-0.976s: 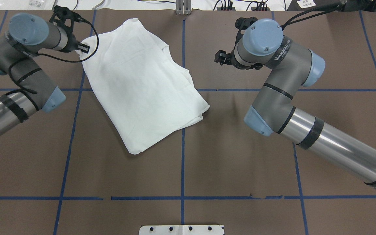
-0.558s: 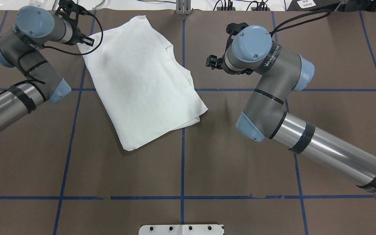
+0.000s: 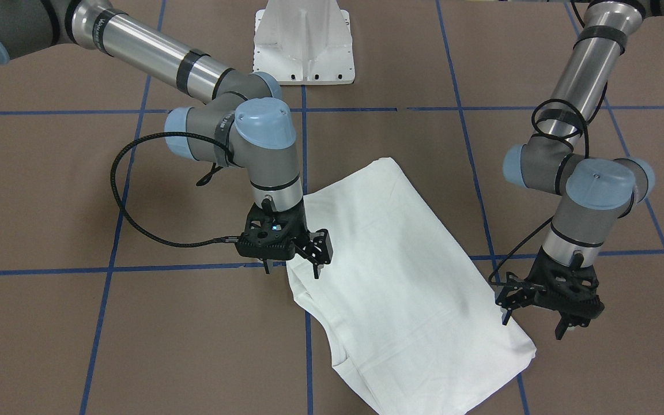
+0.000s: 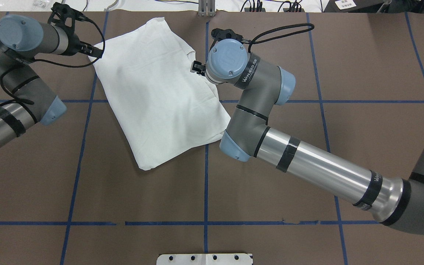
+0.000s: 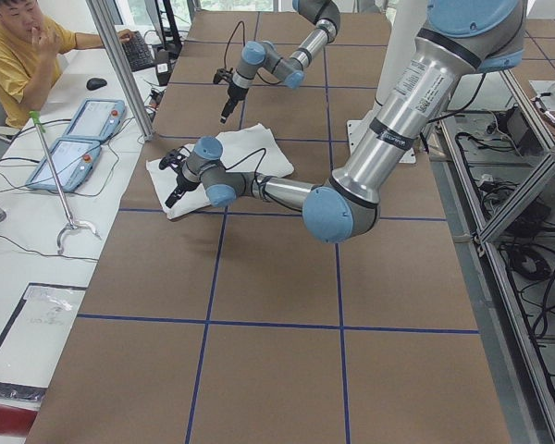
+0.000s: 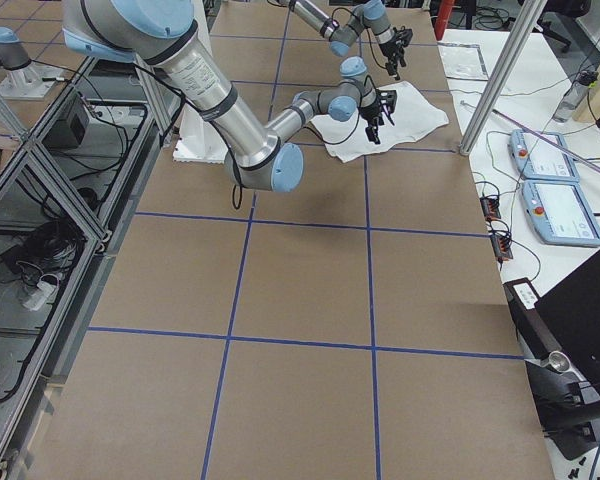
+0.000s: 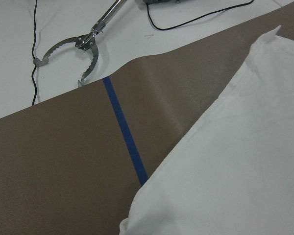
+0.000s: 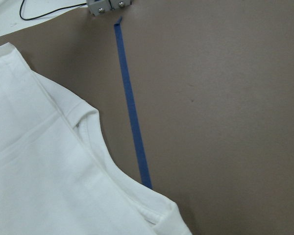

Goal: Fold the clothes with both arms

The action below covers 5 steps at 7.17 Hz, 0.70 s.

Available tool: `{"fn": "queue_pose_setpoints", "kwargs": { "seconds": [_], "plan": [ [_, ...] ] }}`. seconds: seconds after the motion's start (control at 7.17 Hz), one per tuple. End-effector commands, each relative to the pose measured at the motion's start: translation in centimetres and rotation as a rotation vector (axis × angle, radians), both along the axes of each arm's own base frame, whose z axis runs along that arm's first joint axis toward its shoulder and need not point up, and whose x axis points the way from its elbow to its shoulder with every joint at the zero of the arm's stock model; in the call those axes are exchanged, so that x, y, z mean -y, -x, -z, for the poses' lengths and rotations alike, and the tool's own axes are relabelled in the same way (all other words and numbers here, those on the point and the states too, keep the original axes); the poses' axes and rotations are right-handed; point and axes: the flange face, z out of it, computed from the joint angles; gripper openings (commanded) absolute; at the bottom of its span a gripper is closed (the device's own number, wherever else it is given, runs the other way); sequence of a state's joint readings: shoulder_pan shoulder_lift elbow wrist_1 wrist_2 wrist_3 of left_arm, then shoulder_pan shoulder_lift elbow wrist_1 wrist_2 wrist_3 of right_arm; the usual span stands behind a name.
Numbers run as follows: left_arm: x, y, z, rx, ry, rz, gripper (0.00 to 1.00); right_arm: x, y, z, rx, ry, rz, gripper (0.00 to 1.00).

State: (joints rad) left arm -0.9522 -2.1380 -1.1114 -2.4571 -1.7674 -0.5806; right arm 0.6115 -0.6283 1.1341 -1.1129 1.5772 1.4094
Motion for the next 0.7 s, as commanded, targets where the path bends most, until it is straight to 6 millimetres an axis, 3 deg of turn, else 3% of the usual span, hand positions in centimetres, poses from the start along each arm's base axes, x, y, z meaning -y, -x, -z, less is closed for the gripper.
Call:
{"fn": "queue_pose_setpoints", "kwargs": {
  "seconds": [0.0, 0.56],
  "plan": [
    [-0.3, 0.4, -0.3, -0.004, 0.002, 0.002, 1.0, -0.2, 2.6, -1.2, 0.001, -0.015, 0.002, 0.92],
    [-0.5, 0.5, -0.3, -0.005, -0.001, 0.003, 1.0, -1.9, 3.9, -4.0, -0.057, -0.036, 0.028, 0.83]
  ]
}}
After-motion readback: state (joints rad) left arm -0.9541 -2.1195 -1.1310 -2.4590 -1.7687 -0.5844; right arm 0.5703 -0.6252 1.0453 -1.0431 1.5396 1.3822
